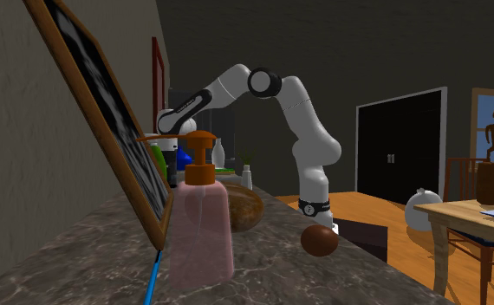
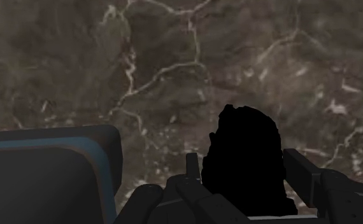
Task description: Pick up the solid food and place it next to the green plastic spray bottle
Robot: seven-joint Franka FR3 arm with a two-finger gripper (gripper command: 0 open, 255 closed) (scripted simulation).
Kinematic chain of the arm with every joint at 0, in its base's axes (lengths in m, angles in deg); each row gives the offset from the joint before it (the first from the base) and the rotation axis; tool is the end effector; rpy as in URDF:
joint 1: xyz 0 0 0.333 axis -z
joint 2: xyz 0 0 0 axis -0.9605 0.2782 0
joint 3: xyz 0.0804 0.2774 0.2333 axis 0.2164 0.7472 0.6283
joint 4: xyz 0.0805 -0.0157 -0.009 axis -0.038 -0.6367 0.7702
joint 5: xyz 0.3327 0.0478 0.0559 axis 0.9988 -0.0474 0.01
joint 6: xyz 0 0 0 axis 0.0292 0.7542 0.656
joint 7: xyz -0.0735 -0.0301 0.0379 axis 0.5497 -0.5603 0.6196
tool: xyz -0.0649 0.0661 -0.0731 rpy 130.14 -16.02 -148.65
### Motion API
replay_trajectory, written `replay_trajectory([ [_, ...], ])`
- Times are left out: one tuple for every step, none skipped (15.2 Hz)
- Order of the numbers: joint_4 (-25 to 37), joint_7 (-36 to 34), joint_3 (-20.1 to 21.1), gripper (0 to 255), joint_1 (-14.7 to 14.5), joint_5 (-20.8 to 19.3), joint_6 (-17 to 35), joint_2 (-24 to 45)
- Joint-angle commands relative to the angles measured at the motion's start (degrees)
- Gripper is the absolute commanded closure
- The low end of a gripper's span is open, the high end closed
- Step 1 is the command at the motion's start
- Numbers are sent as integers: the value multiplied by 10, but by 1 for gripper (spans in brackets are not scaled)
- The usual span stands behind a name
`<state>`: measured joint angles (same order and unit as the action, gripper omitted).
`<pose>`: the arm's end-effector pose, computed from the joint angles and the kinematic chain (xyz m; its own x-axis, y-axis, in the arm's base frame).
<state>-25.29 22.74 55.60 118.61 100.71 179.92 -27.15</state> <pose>0.2400 -0.5683 0.3978 0.7577 -0.6526 -0.0059 -0.6525 -0.7577 0.0076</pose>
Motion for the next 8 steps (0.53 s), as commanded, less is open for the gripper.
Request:
replay_trajectory([
  [0, 0, 0, 255, 1, 0, -1, 1],
  [-1, 0, 0, 255, 1, 0, 0, 1],
  [1, 1, 0, 255, 1, 1, -1, 2],
  [1, 1, 0, 255, 2, 1, -1, 3],
  [2, 2, 0, 255, 2, 1, -1, 3],
  [-2, -1, -1, 255, 0, -1, 0, 0],
  [0, -2, -2, 255, -1, -3, -6, -4],
  [3, -4, -3, 255, -2, -5, -12, -8],
])
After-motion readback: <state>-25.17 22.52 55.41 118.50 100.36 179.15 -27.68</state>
